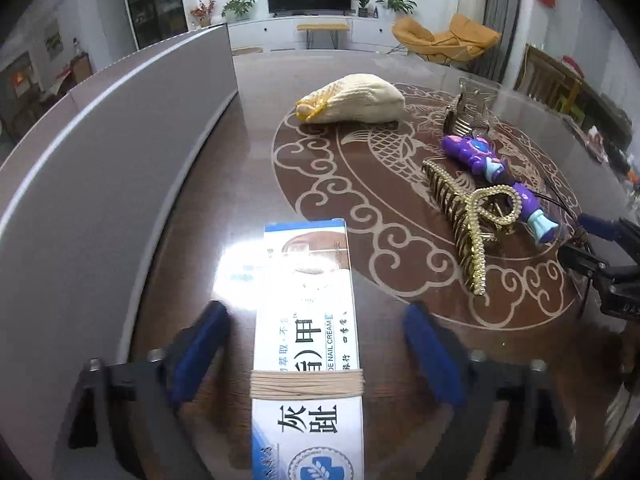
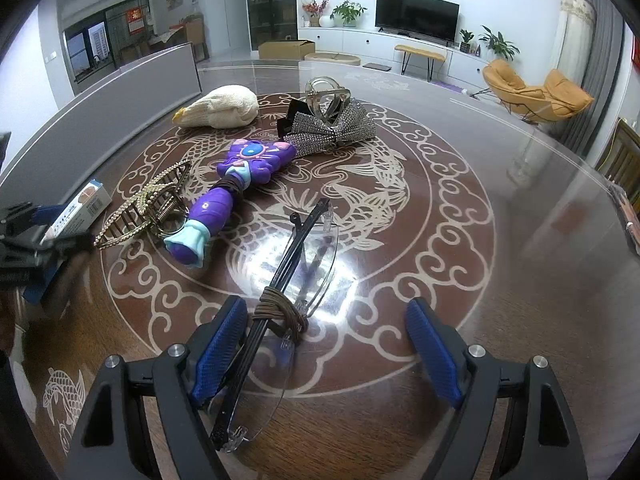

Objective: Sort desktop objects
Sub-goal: 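Grasp the blue-and-white nail cream box with the left tool while the right tool grips the eyeglasses, then hold the nail cream box in the left tool while the right tool holds the eyeglasses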

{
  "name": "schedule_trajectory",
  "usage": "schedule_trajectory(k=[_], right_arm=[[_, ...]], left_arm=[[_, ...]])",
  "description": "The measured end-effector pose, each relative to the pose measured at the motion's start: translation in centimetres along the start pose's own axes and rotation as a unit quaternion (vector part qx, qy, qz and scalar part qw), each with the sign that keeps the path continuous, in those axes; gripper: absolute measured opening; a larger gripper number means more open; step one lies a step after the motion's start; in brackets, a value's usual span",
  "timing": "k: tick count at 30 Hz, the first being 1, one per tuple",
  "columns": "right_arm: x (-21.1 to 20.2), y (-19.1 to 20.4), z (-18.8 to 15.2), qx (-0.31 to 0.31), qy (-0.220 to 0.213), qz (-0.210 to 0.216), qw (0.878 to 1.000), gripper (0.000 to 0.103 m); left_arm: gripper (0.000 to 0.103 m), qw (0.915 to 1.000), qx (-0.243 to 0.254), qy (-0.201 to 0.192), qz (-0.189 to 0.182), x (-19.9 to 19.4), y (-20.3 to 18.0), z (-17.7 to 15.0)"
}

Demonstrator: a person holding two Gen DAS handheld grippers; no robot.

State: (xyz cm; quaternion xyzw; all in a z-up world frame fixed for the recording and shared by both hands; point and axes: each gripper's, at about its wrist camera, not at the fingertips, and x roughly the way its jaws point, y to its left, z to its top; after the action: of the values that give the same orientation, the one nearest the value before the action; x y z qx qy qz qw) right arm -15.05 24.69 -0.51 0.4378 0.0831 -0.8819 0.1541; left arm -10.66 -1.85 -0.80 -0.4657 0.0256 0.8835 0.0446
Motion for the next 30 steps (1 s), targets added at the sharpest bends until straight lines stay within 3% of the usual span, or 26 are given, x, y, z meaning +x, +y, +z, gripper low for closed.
schedule_trajectory(k=[2,5,30], right_arm=[[0.0,0.0,0.0,0.000,0.000,0.000,1.000,0.082],[0.2,-0.2,0.0,0.007,0.004,-0.006,1.000,0.090],[0.5,-0.5,0.1,0.012,0.007,-0.011,1.000,0.095]], left_arm=[[0.097,1.0000,-0.001,-0.007,0.001,0.0,0.3,-0.2],[0.103,1.0000,0.006,-0.004,-0.003,0.1,0.5,-0.4],[0.103,1.0000,0.006,-0.003,-0.003,1.3,-0.1,0.2]])
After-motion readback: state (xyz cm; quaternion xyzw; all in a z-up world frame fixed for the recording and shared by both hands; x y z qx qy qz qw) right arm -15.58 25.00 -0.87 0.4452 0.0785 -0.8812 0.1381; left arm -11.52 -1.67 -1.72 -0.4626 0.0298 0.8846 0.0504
